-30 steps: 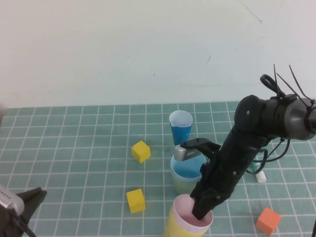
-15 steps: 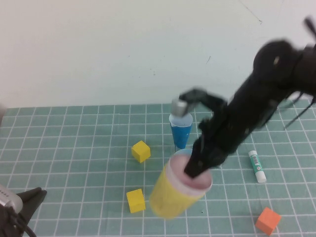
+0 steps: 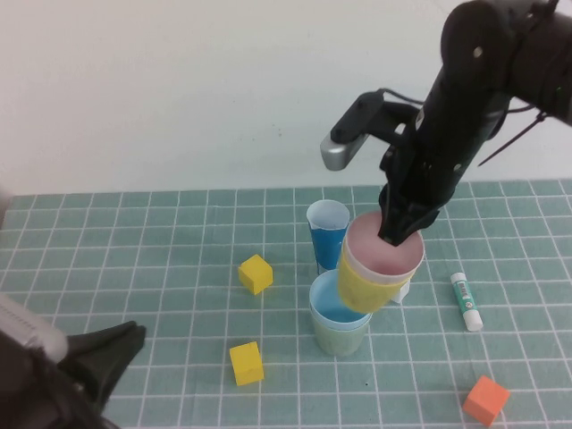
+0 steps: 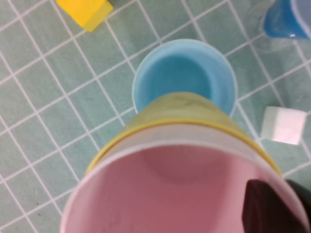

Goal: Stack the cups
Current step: Place the yellow cup on the blue cup

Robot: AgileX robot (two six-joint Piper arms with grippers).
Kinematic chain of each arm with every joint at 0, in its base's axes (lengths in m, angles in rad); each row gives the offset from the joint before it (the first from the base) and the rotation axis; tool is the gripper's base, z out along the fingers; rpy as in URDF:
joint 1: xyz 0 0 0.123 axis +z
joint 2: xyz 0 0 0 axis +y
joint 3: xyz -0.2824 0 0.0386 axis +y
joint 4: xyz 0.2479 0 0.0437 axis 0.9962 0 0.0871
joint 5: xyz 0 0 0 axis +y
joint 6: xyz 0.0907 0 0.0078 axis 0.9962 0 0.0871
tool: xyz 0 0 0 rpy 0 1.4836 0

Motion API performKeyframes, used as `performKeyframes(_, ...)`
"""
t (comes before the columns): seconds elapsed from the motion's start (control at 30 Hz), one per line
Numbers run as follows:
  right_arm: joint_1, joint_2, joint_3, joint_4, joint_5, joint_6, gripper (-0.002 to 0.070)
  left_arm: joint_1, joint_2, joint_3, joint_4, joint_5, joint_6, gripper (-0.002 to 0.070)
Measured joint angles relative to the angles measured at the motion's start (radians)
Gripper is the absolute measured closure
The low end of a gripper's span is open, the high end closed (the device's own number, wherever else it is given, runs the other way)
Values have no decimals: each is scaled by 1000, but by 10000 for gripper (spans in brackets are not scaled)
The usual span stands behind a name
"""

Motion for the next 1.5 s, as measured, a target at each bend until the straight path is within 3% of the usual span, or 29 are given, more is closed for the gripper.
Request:
performKeyframes(0.23,0,68,-3,34,-23,9,645,0,92,0,5,-86,-57,676)
performKeyframes(1.07,0,136,-16,47,-84,-79,636,0,93,0,26,-100,-57,676)
performKeyframes(1.13,0,136,-16,47,-89,-85,606,0,93,0,26,-100,-57,676)
performKeyframes(1.4,0,136,-18,53,-149,13,310,0,93,0,65,-100,-55,676)
performKeyframes(1.5,0,136,-49,57,-123,22,262,0,93,0,71,-100,-55,676)
